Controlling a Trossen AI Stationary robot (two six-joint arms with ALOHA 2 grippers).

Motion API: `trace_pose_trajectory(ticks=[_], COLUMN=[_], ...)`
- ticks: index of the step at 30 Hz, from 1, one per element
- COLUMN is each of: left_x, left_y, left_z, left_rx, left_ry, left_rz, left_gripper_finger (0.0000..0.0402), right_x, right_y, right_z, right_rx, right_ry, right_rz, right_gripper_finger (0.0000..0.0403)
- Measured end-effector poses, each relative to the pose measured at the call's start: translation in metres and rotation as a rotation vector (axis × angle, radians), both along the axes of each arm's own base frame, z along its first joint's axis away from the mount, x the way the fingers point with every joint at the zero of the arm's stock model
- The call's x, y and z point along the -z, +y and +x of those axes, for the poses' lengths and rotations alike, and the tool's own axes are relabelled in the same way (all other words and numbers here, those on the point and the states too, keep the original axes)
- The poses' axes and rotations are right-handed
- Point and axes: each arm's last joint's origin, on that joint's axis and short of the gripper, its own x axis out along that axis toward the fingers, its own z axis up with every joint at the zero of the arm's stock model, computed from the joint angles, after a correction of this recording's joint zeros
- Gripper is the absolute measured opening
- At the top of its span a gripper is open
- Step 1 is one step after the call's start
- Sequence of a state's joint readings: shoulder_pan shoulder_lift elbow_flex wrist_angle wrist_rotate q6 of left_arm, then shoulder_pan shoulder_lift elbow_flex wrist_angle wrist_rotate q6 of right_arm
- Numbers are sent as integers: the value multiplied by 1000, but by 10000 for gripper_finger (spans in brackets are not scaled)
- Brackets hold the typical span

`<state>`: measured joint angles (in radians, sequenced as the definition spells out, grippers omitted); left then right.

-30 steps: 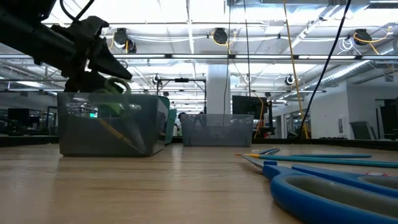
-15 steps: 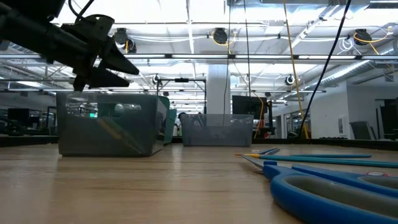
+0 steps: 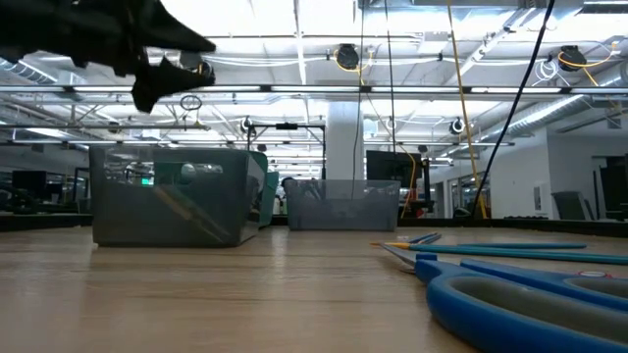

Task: Pick & Place Paint Supplies
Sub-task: Put the red scissors into the bottom black bin

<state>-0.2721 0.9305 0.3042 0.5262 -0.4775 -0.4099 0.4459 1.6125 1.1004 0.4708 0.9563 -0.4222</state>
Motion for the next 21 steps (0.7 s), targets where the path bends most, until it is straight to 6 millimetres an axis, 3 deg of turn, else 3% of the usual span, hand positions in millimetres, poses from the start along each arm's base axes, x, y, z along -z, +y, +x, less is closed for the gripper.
trace_pose_trajectory(ticks=[6,11,17,21], left_x=[-9,-7,-3,-3], left_y=[-8,-10,-10,-10], left_z=[-8,-9,-9,-9], left_rx=[78,58,45,43], left_ry=[-33,-19,16,19], left_rz=[65,79,50,44], left_gripper_finger=[264,264,264,264], right_x=[2,0,-14,-4], right_y=[7,14,35,51], right_z=[3,4,-3,-22], right_rx=[-243,-420,-414,-354], right_ry=[-19,-3,192,349], right_rz=[131,272,469,584], right_gripper_finger=[79,129,202,224])
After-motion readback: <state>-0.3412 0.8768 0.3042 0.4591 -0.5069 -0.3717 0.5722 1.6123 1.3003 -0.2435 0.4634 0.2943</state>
